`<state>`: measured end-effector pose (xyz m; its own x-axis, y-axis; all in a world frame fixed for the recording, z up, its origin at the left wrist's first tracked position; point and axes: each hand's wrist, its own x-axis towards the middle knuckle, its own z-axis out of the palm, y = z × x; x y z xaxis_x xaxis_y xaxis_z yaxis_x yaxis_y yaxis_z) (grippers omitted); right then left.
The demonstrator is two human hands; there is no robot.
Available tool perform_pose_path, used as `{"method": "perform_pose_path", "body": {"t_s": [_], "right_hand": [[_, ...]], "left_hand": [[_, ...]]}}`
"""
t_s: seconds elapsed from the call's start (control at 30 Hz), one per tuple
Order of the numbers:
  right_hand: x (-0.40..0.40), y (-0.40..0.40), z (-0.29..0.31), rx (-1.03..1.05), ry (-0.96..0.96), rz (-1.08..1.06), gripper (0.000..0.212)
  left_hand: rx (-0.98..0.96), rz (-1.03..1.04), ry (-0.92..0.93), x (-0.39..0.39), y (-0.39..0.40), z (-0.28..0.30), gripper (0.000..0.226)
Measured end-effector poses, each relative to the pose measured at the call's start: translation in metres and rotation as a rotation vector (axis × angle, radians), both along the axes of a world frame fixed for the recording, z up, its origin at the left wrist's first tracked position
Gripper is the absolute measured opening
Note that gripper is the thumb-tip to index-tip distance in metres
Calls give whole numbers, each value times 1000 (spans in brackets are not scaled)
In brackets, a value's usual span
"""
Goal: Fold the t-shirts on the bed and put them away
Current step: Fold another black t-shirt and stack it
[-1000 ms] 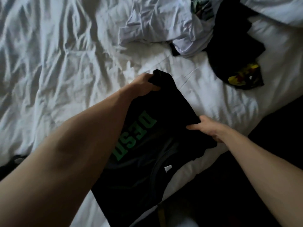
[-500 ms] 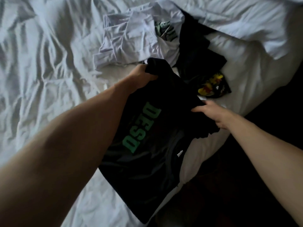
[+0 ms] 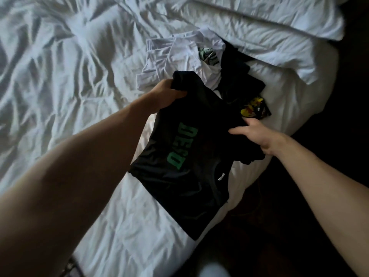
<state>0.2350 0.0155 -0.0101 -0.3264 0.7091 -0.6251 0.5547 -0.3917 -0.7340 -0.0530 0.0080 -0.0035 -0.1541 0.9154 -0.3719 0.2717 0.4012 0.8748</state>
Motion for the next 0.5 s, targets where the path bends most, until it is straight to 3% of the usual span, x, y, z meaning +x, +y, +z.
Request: {"method": "perform_pose_path", "body": {"t_s": [0.1,0.5], "right_hand": [[-13,-21,32,22,28,0,19],[-2,2,100,176,3,-126,23]], "left_hand": [[35,25,-101,-18,-22,24,31],[139,-16,-82,0,19,86,34]]}}
